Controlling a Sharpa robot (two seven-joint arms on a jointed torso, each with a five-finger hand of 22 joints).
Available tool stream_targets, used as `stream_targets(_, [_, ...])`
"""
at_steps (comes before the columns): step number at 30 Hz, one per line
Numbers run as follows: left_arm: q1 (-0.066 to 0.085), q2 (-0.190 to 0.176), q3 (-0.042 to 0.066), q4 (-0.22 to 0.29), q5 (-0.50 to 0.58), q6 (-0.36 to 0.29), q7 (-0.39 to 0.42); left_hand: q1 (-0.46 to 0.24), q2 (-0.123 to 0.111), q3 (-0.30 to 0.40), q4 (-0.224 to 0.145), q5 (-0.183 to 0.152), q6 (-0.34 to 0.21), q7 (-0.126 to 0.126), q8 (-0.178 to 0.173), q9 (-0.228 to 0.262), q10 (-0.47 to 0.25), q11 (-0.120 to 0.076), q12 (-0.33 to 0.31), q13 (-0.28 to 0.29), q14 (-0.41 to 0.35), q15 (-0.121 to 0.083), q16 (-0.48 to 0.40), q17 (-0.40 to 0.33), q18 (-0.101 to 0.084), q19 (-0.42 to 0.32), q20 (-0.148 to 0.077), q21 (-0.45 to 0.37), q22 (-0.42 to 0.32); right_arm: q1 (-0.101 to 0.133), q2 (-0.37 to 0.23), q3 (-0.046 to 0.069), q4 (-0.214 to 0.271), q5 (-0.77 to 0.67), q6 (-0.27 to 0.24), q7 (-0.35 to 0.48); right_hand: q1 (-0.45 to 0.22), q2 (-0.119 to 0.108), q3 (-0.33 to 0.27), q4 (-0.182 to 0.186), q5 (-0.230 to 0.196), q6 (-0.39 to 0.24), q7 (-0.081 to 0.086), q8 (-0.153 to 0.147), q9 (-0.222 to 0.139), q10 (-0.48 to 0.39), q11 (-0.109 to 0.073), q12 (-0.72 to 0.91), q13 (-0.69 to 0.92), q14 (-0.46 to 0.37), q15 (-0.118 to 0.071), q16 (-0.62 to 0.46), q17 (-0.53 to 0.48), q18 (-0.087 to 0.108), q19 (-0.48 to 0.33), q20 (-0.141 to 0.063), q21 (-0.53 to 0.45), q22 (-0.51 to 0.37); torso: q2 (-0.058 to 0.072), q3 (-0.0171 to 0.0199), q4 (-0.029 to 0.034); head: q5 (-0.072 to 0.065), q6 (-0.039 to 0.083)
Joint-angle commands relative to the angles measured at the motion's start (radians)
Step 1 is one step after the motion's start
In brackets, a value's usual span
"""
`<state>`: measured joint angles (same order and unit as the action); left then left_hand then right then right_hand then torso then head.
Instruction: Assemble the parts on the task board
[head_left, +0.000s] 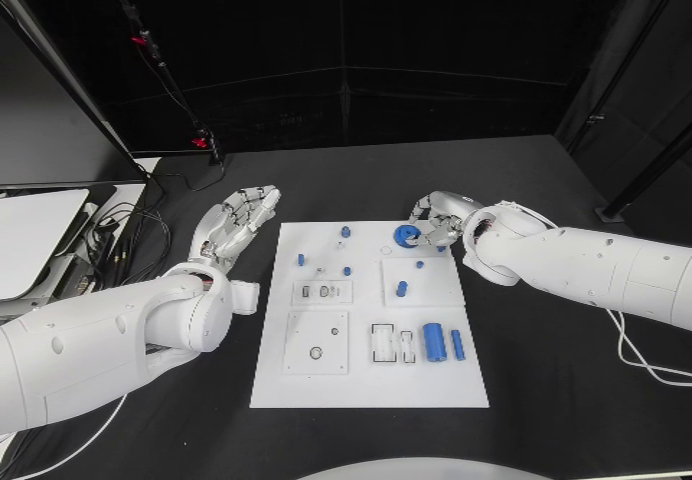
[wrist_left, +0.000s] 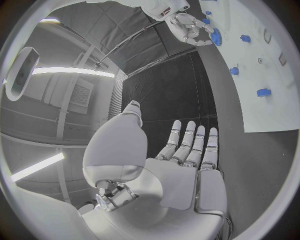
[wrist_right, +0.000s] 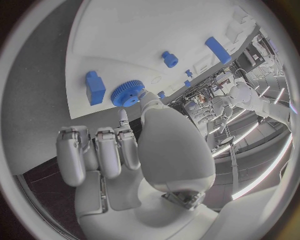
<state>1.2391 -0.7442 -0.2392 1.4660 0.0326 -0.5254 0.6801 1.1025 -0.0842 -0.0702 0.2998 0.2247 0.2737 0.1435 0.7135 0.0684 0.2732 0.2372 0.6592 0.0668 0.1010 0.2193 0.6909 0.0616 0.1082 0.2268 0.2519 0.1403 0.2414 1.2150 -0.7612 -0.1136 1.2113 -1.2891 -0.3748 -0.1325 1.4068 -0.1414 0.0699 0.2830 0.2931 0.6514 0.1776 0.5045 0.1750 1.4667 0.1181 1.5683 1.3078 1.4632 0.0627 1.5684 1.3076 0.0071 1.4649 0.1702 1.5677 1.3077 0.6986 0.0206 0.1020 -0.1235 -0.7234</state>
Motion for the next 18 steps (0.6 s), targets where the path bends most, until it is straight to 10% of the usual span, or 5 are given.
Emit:
stream_targets(1, [0.001,0.000,0.001,0.000,-0.002,0.008,0.298,-0.001,0.011,0.006,-0.002,0.003,0.003,0.145,0.005,-0.002,-0.001,0.009,0.005,-0.001,0.000,0.006,0.004,0.001,-0.006,-0.002,0.004,0.005,0.001,0.001,0.004,0.000,-0.004,-0.012,0.006,-0.012,0.007,0.003,0.007,0.000,-0.003,0.007,0.016,0.007,-0.001,0.104,0.009,0.003,0.263,0.108,0.007,0.002,0.263,-0.007,0.106,0.009,0.003,0.263,0.000,-0.0003,0.0004,0.000,-0.001])
stream_targets(18, [0.001,-0.002,0.001,0.003,-0.002,0.008,0.297,-0.002,0.014,0.007,-0.002,0.004,0.002,0.145,0.005,-0.002,-0.001,0.010,0.005,-0.001,0.000,0.007,0.004,0.001,-0.006,-0.002,0.004,0.006,0.001,0.001,0.026,0.000,-0.023,-0.025,0.052,-0.032,0.005,0.008,0.011,0.001,-0.008,0.023,0.015,0.006,-0.005,0.104,0.009,0.003,0.263,0.108,0.007,0.002,0.263,-0.007,0.106,0.010,0.003,0.263,0.000,0.0000,-0.0003,0.008,-0.003])
